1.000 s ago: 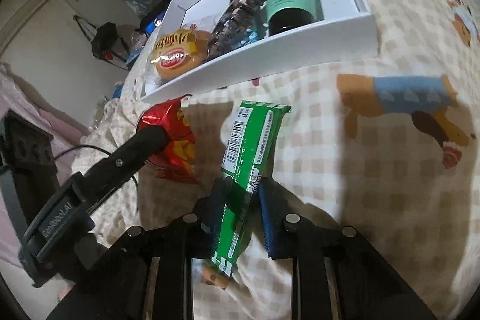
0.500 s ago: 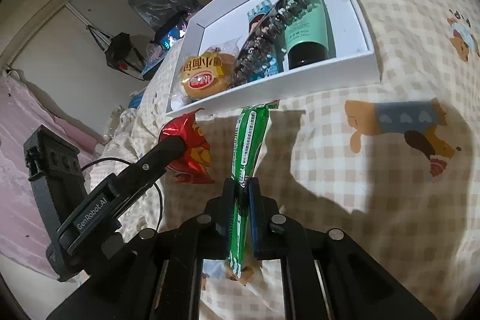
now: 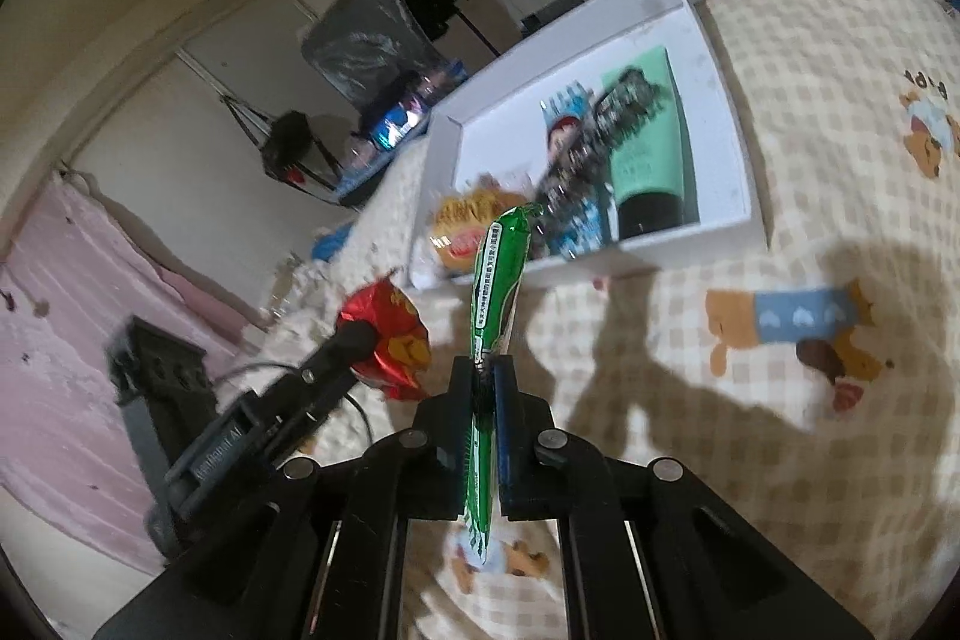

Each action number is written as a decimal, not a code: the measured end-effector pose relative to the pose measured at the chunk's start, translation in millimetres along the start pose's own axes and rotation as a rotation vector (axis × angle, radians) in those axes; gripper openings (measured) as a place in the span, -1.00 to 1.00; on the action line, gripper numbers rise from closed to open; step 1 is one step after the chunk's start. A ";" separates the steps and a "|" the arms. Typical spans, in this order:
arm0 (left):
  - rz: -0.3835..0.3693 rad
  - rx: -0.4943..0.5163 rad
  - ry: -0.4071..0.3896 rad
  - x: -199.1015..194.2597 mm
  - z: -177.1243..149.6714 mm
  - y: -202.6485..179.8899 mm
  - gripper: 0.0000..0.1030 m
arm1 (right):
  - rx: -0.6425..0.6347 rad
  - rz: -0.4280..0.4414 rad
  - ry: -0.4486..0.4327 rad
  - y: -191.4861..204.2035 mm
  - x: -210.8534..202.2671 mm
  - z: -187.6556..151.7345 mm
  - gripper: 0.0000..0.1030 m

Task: Organize objects
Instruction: 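Carry the red bag with the left tool while the right tool carries the green strip over the tray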

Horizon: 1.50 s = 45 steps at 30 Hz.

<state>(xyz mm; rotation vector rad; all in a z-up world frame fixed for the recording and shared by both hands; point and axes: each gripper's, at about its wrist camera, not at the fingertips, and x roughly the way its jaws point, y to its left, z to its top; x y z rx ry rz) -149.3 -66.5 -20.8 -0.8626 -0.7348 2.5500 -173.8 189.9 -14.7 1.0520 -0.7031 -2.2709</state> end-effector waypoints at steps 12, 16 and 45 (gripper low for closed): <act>-0.034 0.009 -0.070 -16.9 8.6 -2.6 0.16 | -0.181 0.037 -0.409 30.4 -20.5 48.8 -0.85; -0.036 0.011 -0.055 -11.4 5.4 -4.6 0.16 | -0.177 -0.038 -0.383 10.5 7.7 39.6 -0.85; 0.272 0.197 0.111 160.6 102.5 -47.5 0.11 | -0.136 -0.062 -0.493 -38.7 2.5 33.7 -0.85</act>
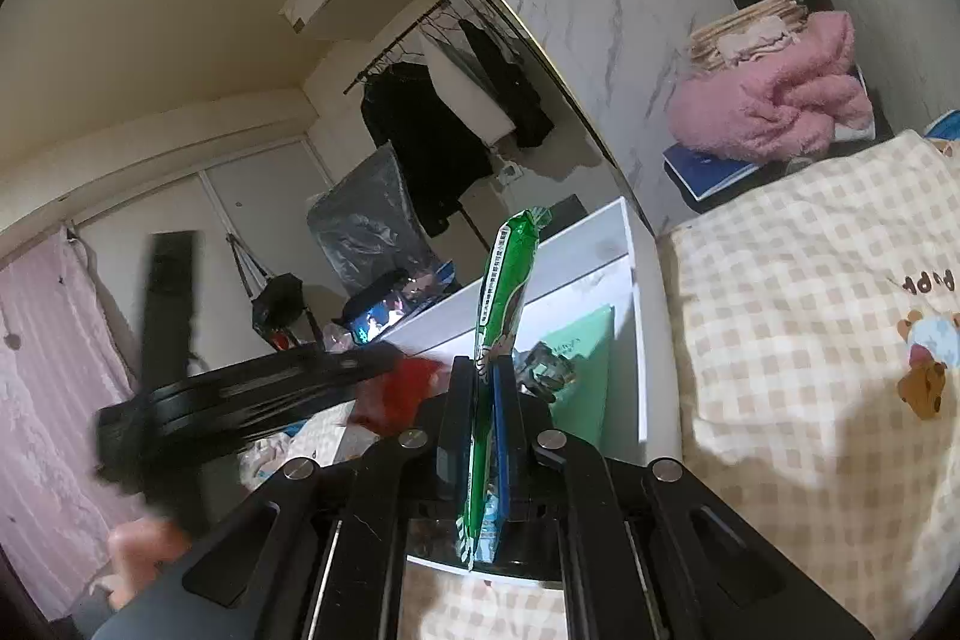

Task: Organize objects
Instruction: 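Carry the red bag with the left tool while the right tool carries the green strip over the tray, then lower the red bag and green strip into the tray and open both tools, then withdraw both tools from the tray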

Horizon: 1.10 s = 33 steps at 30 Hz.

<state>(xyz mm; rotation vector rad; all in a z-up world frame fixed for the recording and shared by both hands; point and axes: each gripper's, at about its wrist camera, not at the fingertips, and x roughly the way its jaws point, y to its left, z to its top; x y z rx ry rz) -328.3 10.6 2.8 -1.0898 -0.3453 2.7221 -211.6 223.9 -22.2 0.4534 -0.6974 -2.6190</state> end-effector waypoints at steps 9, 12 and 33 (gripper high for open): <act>-0.110 -0.242 -0.120 -102.8 -74.0 35.5 0.31 | 0.042 0.000 0.007 6.9 -0.5 12.8 -0.85; -0.110 -0.294 -0.116 -127.7 -102.7 39.8 0.35 | 0.095 0.042 0.064 17.2 21.1 39.0 -0.86; -0.261 -0.158 -0.124 -137.2 -126.7 35.6 0.55 | 0.043 -0.139 0.070 68.9 -56.2 7.3 0.87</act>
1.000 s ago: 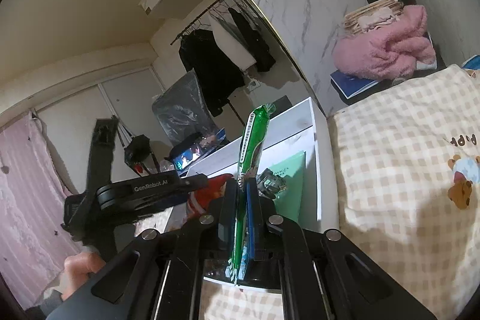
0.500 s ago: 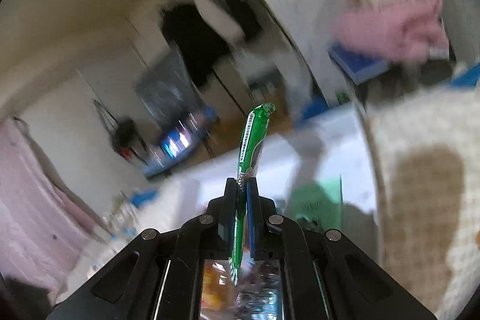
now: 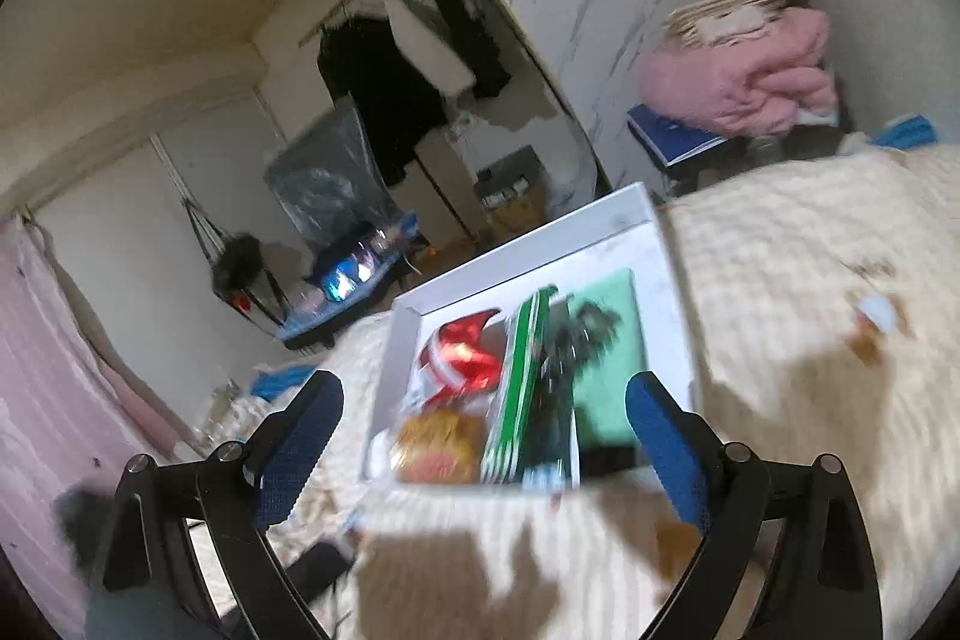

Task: Organize objects
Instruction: 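Withdraw both tools from the tray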

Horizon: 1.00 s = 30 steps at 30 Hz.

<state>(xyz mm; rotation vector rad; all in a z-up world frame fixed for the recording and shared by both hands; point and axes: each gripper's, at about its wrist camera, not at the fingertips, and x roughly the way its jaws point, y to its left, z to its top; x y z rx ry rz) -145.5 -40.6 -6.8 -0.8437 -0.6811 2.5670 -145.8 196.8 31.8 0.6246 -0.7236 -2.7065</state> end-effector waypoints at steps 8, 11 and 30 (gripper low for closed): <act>-0.016 -0.013 -0.031 -0.6 -0.1 4.2 0.99 | -0.151 -0.090 0.021 21.8 1.7 -12.9 0.98; -0.012 -0.038 -0.012 10.2 -5.5 11.4 0.99 | -0.157 -0.099 0.118 17.6 18.5 -24.9 0.98; 0.135 0.001 0.005 18.0 -7.7 10.8 0.99 | -0.166 -0.172 0.074 5.2 16.6 -16.3 0.98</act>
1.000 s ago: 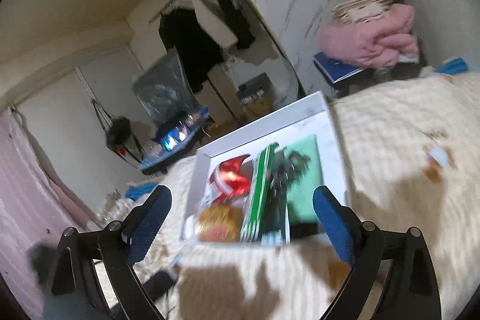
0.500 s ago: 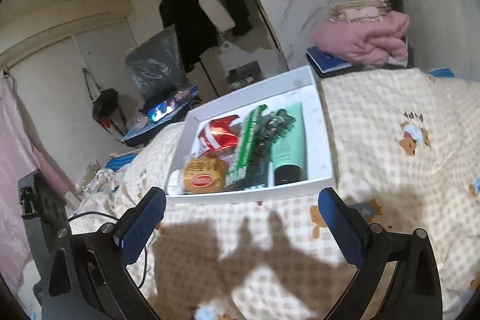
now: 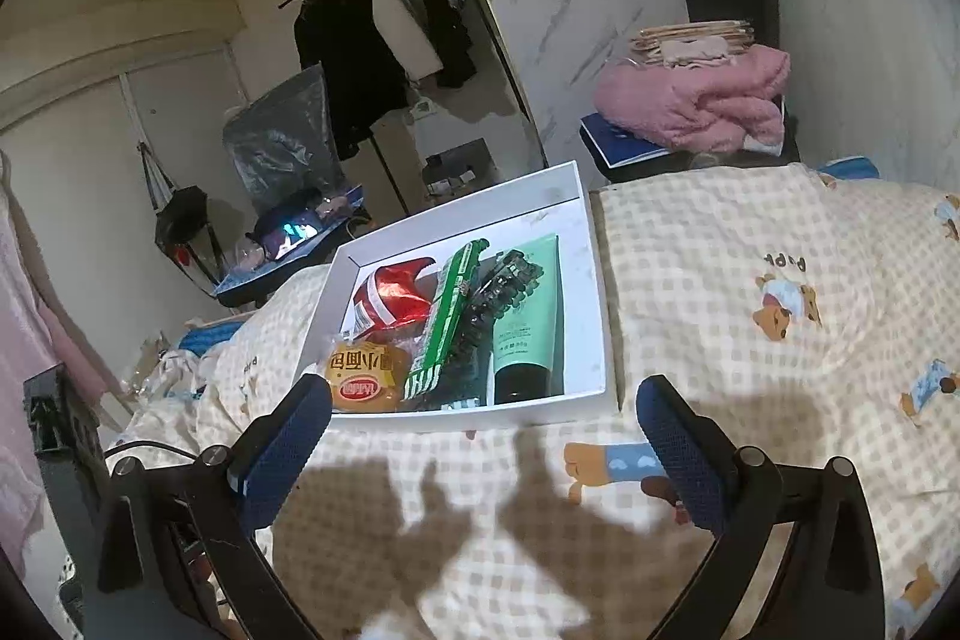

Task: Organize objects
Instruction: 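Withdraw both tools from the tray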

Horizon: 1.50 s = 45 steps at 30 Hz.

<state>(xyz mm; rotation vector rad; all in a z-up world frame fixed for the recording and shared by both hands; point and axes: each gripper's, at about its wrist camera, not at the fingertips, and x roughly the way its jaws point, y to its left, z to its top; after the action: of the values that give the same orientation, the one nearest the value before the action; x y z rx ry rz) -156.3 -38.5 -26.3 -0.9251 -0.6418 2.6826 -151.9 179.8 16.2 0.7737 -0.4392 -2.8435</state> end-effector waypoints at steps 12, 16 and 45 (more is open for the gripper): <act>0.006 0.047 0.018 3.4 -3.4 -7.3 0.99 | 0.021 0.028 0.015 -3.9 1.6 0.4 0.98; 0.004 0.040 0.024 4.0 -3.3 -5.7 0.99 | 0.022 -0.016 0.036 -3.1 0.4 2.6 0.98; 0.093 0.162 0.064 20.8 -19.0 -23.5 0.99 | 0.033 -0.071 0.104 -13.6 -7.5 19.8 0.98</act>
<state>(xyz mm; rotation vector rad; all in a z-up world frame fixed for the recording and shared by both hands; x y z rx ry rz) -158.6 -4.4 -39.5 -1.0151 -0.3704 2.7245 -156.8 199.1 31.7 0.9561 -0.4535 -2.8504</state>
